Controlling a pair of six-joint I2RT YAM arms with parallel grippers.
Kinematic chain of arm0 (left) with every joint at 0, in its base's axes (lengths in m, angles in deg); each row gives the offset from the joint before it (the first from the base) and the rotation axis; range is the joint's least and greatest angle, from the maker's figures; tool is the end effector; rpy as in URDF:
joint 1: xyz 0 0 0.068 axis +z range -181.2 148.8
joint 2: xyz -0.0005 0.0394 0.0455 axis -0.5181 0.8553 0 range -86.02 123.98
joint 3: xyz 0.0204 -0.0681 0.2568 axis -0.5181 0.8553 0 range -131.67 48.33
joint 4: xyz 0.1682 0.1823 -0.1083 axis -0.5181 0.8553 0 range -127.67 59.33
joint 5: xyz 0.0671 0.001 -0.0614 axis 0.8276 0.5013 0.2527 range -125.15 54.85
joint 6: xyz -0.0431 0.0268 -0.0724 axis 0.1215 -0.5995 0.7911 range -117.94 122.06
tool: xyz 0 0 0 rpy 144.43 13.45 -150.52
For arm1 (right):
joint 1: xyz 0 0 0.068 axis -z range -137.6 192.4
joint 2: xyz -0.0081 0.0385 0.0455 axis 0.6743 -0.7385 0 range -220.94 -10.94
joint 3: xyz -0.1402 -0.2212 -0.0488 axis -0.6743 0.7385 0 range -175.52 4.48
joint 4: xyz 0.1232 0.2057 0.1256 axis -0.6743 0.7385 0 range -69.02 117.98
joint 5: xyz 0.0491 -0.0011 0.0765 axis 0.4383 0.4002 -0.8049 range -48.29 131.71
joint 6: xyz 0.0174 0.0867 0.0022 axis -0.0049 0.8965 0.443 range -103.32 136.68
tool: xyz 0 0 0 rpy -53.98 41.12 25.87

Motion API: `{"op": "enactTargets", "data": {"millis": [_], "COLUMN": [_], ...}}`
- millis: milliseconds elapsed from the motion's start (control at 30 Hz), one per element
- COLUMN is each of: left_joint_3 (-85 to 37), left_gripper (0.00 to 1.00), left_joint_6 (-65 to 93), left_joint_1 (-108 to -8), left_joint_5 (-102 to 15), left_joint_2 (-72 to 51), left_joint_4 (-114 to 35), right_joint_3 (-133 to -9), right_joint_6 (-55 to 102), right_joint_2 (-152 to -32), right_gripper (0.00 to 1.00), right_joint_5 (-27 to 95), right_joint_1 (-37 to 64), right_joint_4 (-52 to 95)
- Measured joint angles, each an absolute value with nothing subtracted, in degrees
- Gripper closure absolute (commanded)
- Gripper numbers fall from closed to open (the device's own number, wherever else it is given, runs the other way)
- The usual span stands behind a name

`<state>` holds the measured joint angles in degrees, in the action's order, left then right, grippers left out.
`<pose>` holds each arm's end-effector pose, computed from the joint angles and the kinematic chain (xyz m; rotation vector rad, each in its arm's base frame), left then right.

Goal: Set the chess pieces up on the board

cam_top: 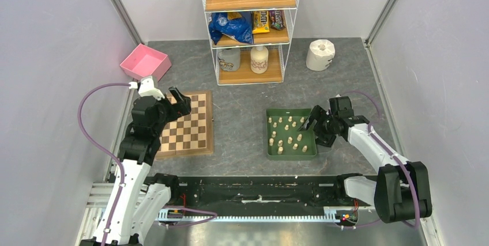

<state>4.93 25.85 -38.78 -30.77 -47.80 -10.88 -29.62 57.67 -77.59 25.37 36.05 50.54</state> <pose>0.2068 -0.0214 0.2994 -0.3265 1.9304 -0.2875 0.2311 0.0479 0.1312 0.7224 2.6447 0.6334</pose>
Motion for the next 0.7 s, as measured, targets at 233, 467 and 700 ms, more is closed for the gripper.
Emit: {"op": "enactTargets", "data": {"millis": [233, 467, 700], "left_joint_3": [4.93, 4.93, 4.93], "left_gripper": [0.0, 0.0, 0.0], "left_joint_6": [25.85, 25.85, 25.85], "left_joint_1": [-38.78, -38.78, -38.78], "left_joint_5": [-30.77, -30.85, -30.85], "left_joint_2": [-46.99, -45.92, -44.89], "left_joint_4": [-10.78, -10.75, -10.75], "right_joint_3": [-30.85, -33.03, -34.94], "right_joint_6": [60.89, 64.95, 68.91], "right_joint_2": [-80.3, -83.32, -85.37], "right_gripper": [0.08, 0.08, 0.08], "right_joint_5": [25.66, 27.23, 29.17], "right_joint_1": [32.18, 27.28, 22.45], "right_joint_4": [47.7, 44.34, 41.43]}}
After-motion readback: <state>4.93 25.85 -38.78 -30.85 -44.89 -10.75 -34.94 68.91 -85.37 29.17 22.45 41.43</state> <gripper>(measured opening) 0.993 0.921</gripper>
